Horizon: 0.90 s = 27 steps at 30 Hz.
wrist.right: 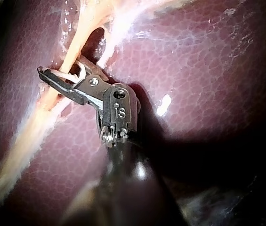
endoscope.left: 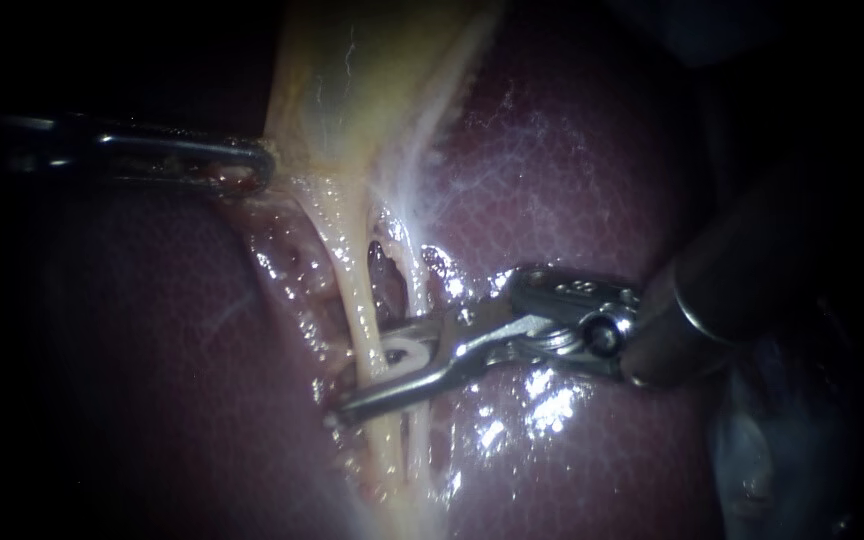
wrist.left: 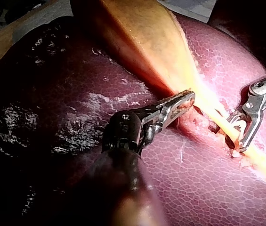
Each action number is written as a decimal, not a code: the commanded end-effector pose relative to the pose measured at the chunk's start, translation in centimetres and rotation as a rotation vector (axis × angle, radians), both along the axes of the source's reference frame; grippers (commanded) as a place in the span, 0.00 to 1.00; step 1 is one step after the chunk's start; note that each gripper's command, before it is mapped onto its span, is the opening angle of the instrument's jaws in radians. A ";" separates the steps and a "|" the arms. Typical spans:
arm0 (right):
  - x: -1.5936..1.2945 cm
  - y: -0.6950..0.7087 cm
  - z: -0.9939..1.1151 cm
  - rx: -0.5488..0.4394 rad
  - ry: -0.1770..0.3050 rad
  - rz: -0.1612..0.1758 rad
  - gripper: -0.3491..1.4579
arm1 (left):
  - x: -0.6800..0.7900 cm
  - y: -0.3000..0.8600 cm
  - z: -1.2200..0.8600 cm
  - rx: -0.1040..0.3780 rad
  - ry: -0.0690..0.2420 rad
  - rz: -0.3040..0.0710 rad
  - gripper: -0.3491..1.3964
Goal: Clipping second clip left tube
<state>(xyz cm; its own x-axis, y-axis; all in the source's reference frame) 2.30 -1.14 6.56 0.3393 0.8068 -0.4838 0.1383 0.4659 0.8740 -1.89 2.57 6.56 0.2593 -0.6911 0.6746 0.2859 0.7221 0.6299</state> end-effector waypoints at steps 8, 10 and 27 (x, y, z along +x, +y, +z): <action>-0.04 -0.04 -0.05 0.030 0.077 -0.046 0.47 | 0.00 0.00 0.00 0.000 0.000 0.000 0.00; -0.03 -0.05 -0.08 0.038 0.109 -0.067 0.47 | 0.01 0.00 0.00 0.000 0.000 0.000 0.00; 0.10 -0.11 -0.18 0.206 0.259 -0.001 0.46 | 0.00 0.00 0.01 0.005 0.000 -0.002 0.00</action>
